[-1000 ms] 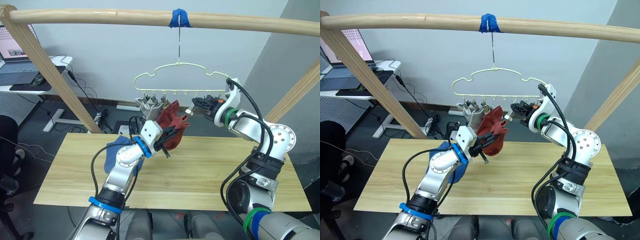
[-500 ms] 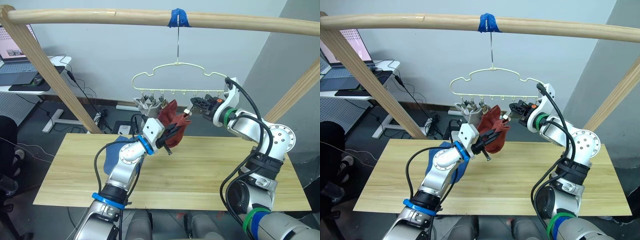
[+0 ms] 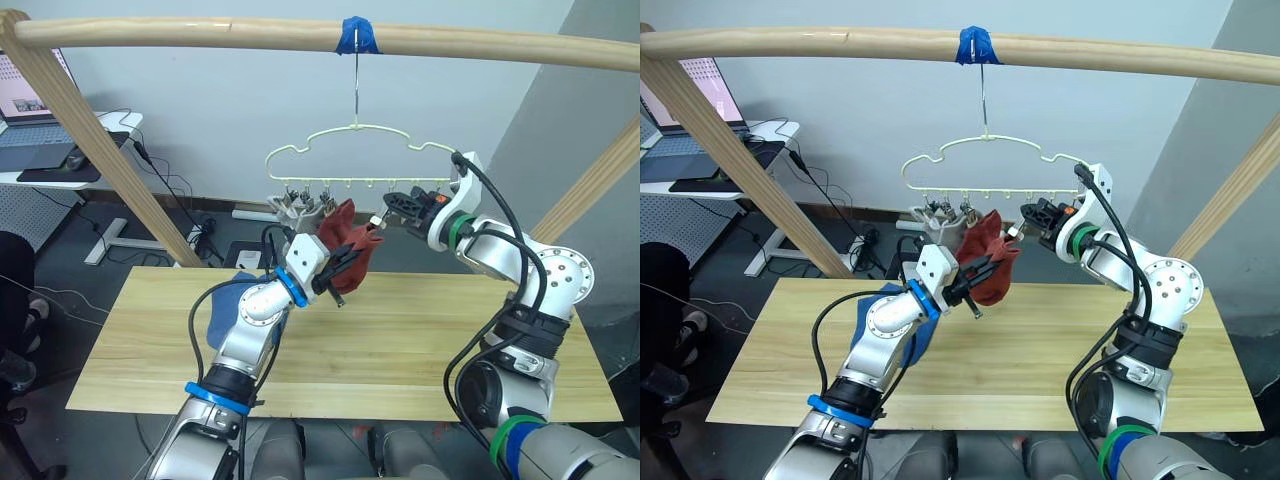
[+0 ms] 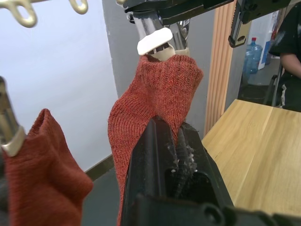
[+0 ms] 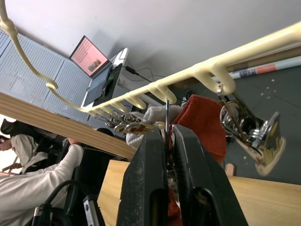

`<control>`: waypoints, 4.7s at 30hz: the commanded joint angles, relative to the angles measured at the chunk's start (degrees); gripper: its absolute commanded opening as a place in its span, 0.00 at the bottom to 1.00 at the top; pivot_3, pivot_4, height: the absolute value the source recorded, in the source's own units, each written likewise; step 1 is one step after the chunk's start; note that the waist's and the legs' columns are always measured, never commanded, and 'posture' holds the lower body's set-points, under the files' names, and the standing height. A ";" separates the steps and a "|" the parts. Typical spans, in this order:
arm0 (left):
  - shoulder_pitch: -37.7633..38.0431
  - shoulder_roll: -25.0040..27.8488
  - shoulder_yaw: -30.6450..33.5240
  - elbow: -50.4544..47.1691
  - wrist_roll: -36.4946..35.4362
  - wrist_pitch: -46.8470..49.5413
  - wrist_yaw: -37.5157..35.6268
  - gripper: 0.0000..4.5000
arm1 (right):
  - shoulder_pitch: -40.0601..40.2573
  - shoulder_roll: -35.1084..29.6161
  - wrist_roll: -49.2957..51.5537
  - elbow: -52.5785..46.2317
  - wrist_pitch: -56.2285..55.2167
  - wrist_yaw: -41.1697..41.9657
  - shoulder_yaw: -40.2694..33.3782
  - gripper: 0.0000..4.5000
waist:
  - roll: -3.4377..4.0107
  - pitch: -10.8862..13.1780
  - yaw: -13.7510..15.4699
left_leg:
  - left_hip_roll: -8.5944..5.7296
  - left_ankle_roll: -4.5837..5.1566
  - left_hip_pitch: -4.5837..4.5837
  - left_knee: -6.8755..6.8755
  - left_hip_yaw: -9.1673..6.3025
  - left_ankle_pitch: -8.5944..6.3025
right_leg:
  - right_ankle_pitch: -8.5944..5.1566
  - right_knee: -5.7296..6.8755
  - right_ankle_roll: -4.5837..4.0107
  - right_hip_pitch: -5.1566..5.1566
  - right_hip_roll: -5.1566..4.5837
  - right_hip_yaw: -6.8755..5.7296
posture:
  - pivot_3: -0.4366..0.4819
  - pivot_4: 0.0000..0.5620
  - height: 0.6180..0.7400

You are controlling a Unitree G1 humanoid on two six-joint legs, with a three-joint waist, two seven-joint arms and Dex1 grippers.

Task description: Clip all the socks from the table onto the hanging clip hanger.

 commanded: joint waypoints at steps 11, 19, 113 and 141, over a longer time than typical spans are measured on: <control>-0.78 -0.27 0.23 -2.01 -0.66 -0.90 0.21 0.01 | -0.14 0.59 3.07 -0.87 -0.92 -0.69 1.23 0.00 | 0.00 0.00 0.01 | 0.00 0.00 -0.01 -0.01 0.01 0.00 | -0.07 0.00 0.12 -0.01 0.00 0.01 | 0.46 0.31 1.00; -0.80 -0.43 0.55 -2.84 -1.01 -1.00 0.41 0.01 | 0.56 -0.59 3.20 -0.55 -1.25 0.00 2.44 0.00 | 0.00 0.01 0.01 | 0.00 0.00 -0.02 -0.01 0.01 0.00 | -0.08 0.00 0.13 -0.03 0.00 0.01 | 0.47 0.31 1.00; 12.83 13.83 15.48 -40.27 -31.85 42.17 -5.67 1.00 | 23.23 -10.30 -43.76 -9.82 -51.76 18.26 33.50 0.56 | -0.29 0.62 0.92 | 0.09 -0.02 -0.09 -0.02 -0.04 0.01 | -0.23 0.02 -0.02 -0.13 0.00 -0.04 | 0.53 0.32 1.00; 13.45 14.27 15.07 -42.12 -31.41 42.32 -2.96 1.00 | 17.88 -6.97 -48.11 -2.36 -53.88 19.73 30.73 0.56 | -0.29 0.62 1.62 | 0.08 -0.02 -0.08 0.00 -0.05 0.01 | -0.19 0.08 -0.09 -0.12 -0.01 -0.06 | 0.56 0.30 1.00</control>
